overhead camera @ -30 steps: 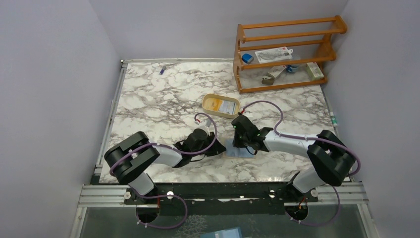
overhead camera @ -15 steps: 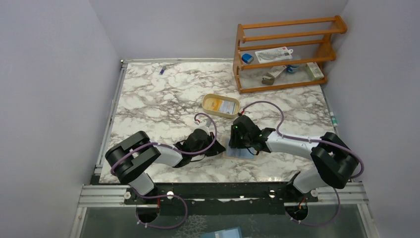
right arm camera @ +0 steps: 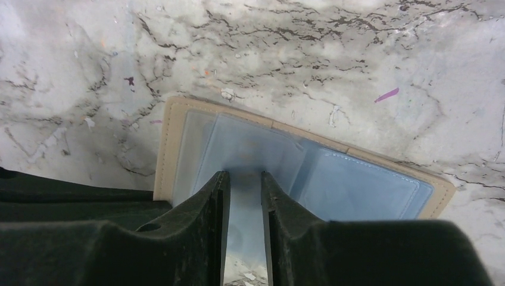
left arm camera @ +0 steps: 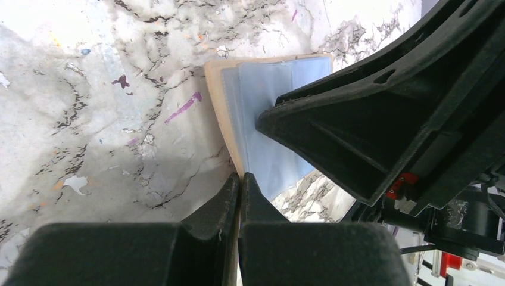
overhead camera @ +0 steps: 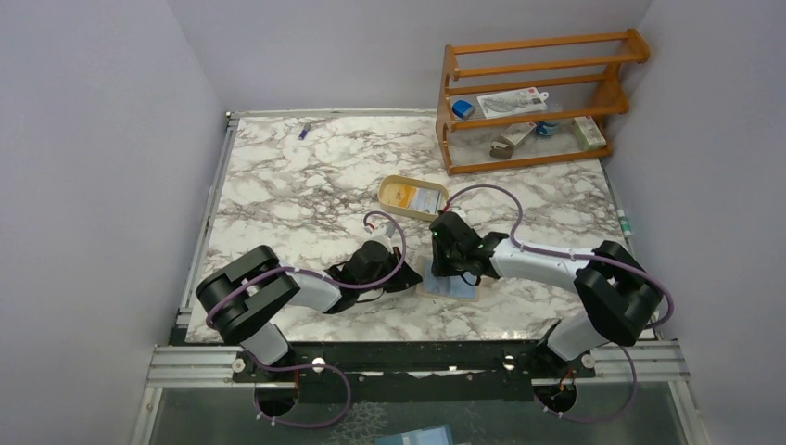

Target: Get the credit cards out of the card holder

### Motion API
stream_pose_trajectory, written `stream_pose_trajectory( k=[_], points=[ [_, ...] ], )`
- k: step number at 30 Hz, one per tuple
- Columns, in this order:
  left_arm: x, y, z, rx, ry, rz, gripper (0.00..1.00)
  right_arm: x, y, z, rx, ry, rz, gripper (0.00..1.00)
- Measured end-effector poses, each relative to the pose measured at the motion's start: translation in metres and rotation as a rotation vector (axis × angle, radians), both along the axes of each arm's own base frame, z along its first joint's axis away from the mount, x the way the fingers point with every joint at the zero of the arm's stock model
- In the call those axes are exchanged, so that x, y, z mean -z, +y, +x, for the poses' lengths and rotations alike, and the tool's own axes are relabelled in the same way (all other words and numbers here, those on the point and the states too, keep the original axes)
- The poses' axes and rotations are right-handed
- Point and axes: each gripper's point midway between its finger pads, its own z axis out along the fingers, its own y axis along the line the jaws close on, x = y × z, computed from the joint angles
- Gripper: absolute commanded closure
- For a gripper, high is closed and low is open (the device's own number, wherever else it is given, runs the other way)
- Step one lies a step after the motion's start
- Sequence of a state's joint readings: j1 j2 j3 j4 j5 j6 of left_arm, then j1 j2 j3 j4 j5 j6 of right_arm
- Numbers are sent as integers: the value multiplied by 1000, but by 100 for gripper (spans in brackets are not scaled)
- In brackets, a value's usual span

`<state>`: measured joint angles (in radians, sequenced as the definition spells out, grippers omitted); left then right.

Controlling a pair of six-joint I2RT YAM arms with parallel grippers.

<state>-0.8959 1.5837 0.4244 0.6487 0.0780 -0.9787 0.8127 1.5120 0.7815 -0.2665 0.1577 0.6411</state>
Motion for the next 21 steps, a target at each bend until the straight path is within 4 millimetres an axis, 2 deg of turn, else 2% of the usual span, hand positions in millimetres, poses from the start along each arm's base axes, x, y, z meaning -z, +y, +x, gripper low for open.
stream_pose_trajectory(
  k=[9,12,21],
  points=[
    [-2,6,0,0,-11,42,100,6,-8,-7,-47,12,-68,65],
    [-8,8,4,-3,-32,72,100,6,-13,-7,-39,16,-94,65],
    [-40,12,22,-23,-124,152,100,2,-45,-17,30,41,-217,60]
  ],
)
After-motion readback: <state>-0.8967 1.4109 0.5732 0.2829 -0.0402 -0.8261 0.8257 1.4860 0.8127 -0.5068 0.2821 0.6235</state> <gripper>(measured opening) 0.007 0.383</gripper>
